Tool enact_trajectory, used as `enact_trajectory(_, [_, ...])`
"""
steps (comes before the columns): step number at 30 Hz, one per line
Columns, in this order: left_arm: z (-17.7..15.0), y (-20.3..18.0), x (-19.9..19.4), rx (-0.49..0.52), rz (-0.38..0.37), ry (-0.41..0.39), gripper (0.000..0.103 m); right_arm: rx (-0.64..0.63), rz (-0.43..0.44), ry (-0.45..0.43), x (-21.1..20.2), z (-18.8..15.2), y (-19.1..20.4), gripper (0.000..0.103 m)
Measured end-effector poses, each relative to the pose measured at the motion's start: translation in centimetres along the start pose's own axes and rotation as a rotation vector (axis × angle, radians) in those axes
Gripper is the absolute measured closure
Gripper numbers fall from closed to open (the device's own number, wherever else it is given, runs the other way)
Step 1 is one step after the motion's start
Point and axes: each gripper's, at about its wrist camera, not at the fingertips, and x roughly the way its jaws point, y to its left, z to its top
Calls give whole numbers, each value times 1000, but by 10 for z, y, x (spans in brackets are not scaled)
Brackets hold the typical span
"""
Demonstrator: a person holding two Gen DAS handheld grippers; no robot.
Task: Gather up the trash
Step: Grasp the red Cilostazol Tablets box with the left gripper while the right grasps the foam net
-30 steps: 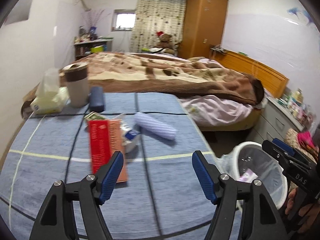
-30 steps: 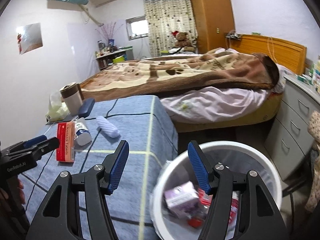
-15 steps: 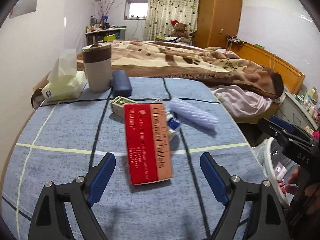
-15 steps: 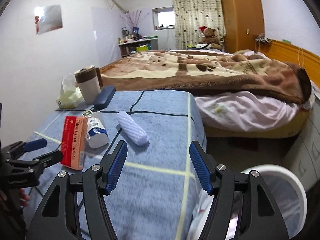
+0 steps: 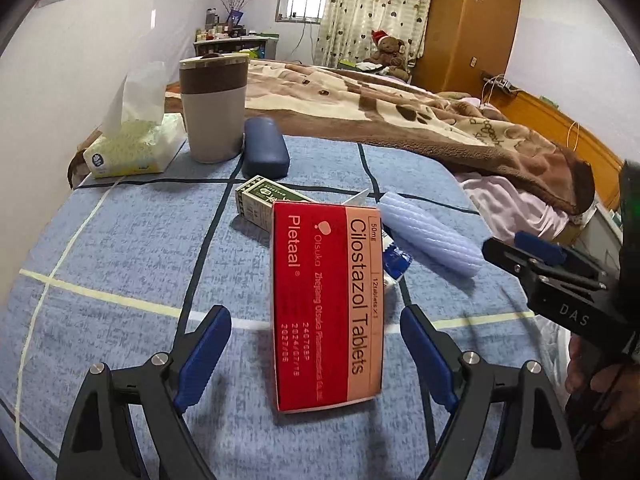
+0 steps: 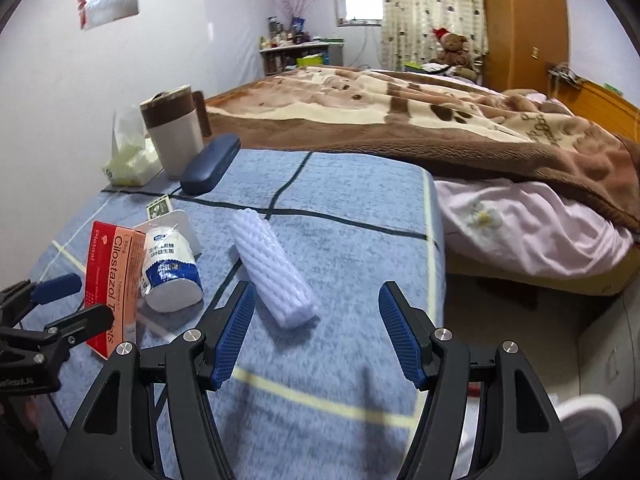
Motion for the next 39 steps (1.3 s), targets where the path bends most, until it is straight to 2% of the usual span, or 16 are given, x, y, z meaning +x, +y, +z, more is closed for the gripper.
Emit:
enact_trajectory(6, [1,-5,7,39,48,1,17,-42,16,60,24,6,5,37])
enact_trajectory(10, [2,0,17,1,18,34,17,-77,21,88,34,8,11,37])
enact_trajectory(16, [2,6,22,-25,11,35,17,-82,37,123,42,9,14,37])
enact_trajectory(18, [2,8,24,-26,-7,39,23,-83,35,135,44,8,16,37])
enact_trajectory(19, [2,8,26,-32,-9,46,28,-91,32,138,45,7,17,39])
enact_trajectory(21, [1,9,26,-32,-4,45,31,-103,28,142,46,7,20,43])
enact_trajectory(23, [2,9,25,-33,-7,45,38,-100,22,134,44,7,20,49])
enact_trajectory(34, [1,14,17,-36,6,18,39,-57,39,139,43,6,18,72])
enact_trajectory(39, [1,14,7,-30,15,-9,39,-65,29,107,33,2,23,73])
